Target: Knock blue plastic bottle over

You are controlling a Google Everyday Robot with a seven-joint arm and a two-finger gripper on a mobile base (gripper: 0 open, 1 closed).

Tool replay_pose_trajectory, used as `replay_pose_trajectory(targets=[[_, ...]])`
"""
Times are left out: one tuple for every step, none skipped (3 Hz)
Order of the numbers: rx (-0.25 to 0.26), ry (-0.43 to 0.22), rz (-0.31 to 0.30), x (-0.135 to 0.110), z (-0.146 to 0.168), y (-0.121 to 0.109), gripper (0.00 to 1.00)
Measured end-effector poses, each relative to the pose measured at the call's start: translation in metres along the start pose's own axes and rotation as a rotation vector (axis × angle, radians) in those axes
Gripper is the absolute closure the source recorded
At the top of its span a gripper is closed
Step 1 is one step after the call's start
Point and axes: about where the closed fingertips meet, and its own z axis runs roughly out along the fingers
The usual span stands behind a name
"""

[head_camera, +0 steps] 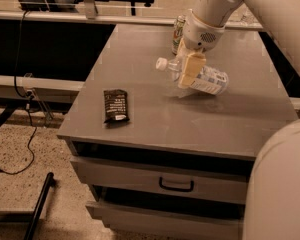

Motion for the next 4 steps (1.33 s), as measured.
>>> replay_pose_trajectory(targets=[[0.021,-0.01,-0.002,-0.003,0.004,-0.007,0.0],[0.033,-0.014,0.003,-0.002,0.0,-0.009,0.0],[0.073,-0.03,0.018,0.005,-0.014,-0.012,0.0],[0.137,-0.048,0.085,0.034,-0.043,-0.011,0.0]])
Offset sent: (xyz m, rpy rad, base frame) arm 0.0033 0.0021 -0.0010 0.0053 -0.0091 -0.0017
